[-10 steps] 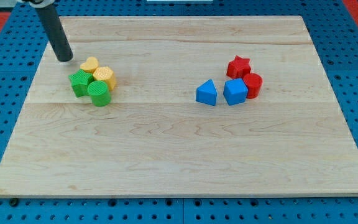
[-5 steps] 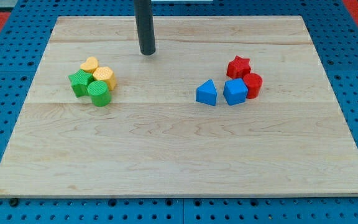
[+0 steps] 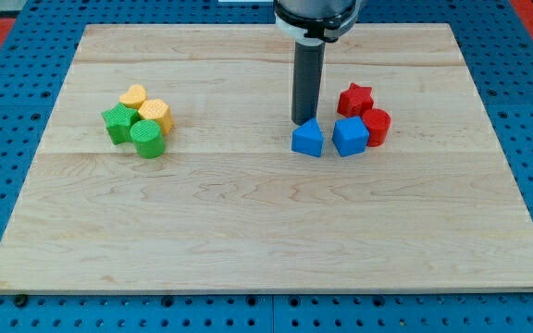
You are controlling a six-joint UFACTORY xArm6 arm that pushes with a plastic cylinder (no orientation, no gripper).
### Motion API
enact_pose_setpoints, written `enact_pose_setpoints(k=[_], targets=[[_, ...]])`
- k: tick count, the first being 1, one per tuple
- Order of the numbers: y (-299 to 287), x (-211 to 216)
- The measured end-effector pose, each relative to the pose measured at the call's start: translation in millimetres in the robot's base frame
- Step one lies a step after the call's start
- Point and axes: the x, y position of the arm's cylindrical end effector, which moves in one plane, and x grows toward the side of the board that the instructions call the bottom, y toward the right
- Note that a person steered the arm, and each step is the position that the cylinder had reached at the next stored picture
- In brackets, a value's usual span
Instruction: Separate the blue cube from the red circle
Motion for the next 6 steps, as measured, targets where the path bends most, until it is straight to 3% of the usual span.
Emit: enact_pose_setpoints(k=[5,6], targets=[[7.0,-1.2],[29.8,-0.4]])
